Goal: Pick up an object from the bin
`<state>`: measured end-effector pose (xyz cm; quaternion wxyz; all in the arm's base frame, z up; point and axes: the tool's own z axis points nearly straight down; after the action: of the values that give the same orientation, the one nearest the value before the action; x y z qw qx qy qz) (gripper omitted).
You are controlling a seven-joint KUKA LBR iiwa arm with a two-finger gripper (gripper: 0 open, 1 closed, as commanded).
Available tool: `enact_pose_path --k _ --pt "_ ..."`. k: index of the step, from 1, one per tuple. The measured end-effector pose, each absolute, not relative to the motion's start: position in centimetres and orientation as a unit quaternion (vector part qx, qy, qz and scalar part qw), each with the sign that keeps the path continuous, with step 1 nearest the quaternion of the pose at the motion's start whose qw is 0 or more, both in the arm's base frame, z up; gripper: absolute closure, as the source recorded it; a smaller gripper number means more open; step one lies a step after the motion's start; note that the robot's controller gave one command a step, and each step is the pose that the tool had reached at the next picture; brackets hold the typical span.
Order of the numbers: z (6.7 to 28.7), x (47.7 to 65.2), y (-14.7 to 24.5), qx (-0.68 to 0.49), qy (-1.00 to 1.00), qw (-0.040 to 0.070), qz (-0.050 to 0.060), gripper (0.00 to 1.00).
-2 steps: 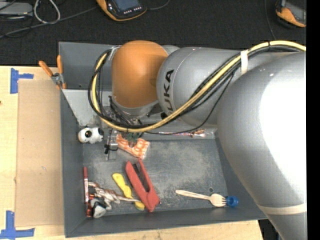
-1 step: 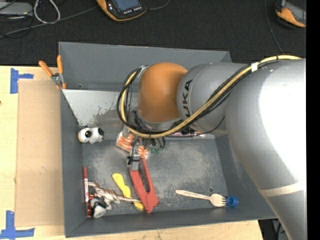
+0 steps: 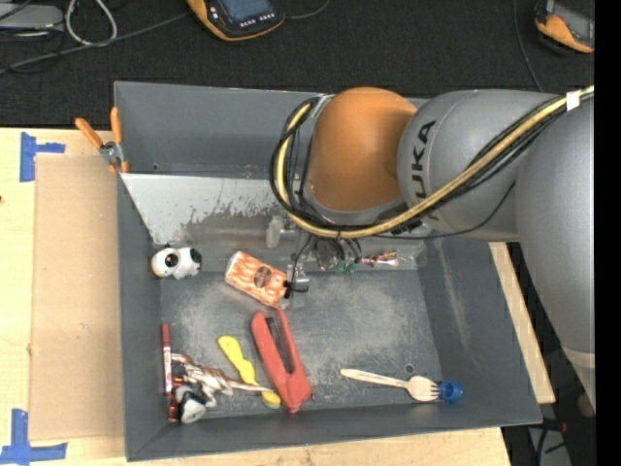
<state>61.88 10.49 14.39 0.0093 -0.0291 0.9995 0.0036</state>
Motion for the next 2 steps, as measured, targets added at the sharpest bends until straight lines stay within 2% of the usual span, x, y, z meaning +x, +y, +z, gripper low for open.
enact_pose_path --k 1,2 --pt "10.3 61.6 11.6 0.055 0.998 0.001 0.003 0.00" --pt "7.0 61.5 14.4 0.109 0.994 0.007 0.006 0.00"
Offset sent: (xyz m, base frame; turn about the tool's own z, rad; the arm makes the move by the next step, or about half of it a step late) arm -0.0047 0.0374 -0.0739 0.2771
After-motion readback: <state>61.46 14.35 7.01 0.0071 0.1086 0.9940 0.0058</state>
